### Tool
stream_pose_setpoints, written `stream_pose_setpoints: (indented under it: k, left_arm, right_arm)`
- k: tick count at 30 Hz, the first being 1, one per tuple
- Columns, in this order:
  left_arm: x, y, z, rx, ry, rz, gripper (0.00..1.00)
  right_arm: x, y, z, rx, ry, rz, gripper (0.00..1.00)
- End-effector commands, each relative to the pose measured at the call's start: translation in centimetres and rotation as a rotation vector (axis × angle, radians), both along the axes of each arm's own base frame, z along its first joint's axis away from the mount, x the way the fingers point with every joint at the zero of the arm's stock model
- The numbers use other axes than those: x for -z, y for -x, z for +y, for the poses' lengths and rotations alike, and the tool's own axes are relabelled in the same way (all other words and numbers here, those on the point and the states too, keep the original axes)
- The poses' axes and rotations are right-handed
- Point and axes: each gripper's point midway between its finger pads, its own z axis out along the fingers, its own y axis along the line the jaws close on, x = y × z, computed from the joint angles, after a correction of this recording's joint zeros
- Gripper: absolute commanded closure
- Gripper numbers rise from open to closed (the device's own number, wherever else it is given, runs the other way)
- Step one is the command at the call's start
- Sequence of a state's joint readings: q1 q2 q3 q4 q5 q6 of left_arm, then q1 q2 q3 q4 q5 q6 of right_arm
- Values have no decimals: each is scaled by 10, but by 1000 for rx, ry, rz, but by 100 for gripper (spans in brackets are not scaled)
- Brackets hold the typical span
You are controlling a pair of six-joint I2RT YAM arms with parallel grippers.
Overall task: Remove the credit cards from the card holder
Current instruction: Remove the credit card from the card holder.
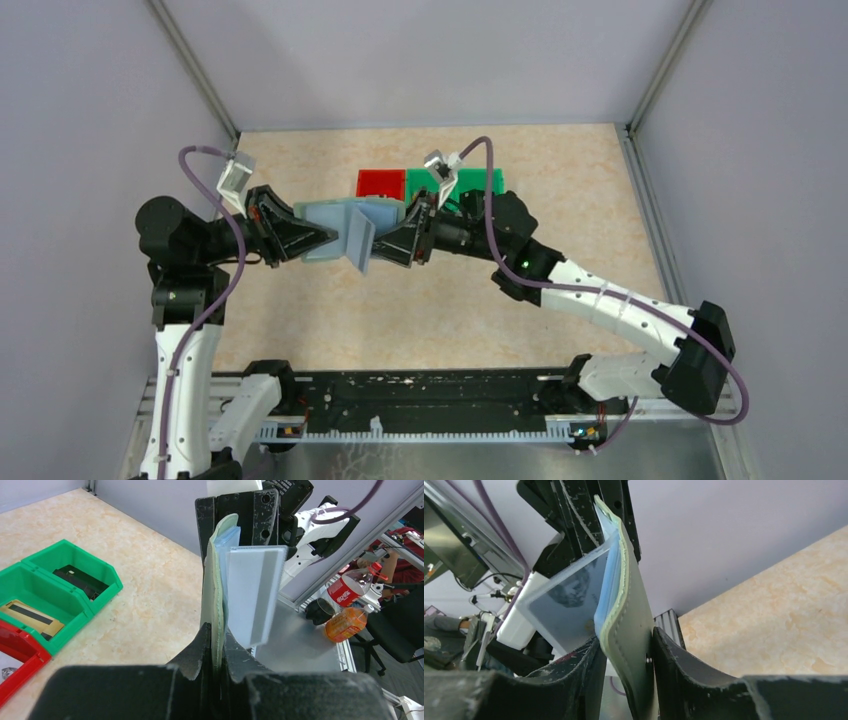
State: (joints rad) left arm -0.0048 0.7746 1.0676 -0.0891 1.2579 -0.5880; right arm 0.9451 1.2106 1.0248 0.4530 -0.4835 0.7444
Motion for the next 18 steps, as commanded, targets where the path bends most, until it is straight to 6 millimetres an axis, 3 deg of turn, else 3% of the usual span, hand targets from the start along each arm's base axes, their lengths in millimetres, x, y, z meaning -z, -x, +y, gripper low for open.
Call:
stream_pose_setpoints:
  k: [1, 4, 7, 14, 17, 18]
  left_arm:
    - [-4, 8, -1, 24, 3, -30, 100]
    - [-4, 9, -2, 35, 3, -29, 100]
    - [-4, 9, -2, 40, 2, -31, 100]
    - [-4, 13, -2, 48, -2, -47, 100]
    - [-3, 14, -2, 47, -4, -55, 99]
    - [-3, 14, -2, 46, -4, -55, 99]
  right_arm:
    - [-26, 4, 14, 76, -10, -97, 62]
    - [-25, 6, 20, 93, 0, -105, 56]
    - [-25, 7, 22, 115, -10, -109, 57]
    - [-27, -8, 13, 218, 0, -93, 91]
    - [-29, -6, 13, 213, -9, -94, 92]
    - [-30, -3, 14, 206, -14, -96, 88]
